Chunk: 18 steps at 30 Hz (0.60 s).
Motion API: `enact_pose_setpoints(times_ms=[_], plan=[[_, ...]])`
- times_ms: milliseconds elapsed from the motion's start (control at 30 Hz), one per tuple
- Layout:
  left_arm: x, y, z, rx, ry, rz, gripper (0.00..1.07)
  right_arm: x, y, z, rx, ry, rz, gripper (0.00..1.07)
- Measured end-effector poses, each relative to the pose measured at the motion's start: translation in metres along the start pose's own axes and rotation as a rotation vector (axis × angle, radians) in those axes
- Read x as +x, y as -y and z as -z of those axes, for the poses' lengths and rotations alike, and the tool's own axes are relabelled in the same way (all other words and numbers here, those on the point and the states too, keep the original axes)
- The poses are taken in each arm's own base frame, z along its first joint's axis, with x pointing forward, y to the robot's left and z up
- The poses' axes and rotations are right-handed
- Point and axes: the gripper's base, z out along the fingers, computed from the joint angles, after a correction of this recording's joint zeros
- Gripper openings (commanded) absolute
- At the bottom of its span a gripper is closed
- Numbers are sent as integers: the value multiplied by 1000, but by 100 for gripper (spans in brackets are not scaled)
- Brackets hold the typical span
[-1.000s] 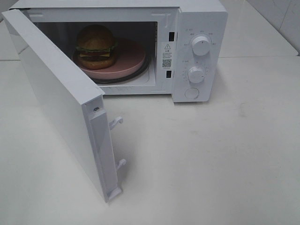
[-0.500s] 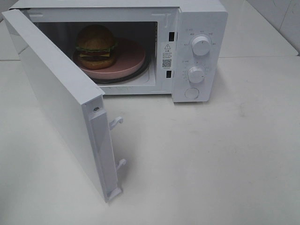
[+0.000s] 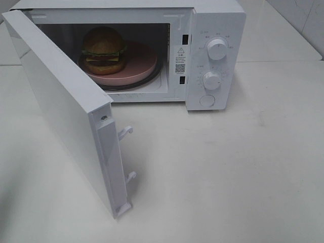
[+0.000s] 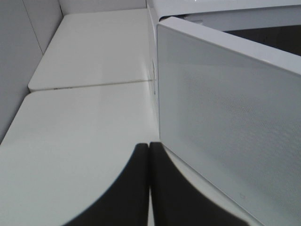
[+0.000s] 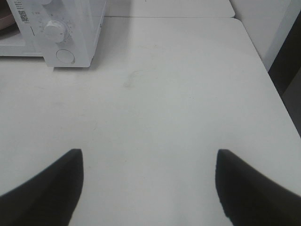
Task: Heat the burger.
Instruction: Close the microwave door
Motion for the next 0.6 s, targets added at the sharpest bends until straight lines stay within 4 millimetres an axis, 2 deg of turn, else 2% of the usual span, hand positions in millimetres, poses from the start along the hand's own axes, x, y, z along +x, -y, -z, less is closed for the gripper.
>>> enact_pose_setpoints(times_ms=[333,400,600], plan=[[20,-1,-26,-20,114,-5,0,0,0,0,0,0,0,76],[25,-2,-38,-27,147,-9,0,0,0,0,0,0,0,76],[28,-1,-50,-21,156,-21,0,0,0,0,0,0,0,76]])
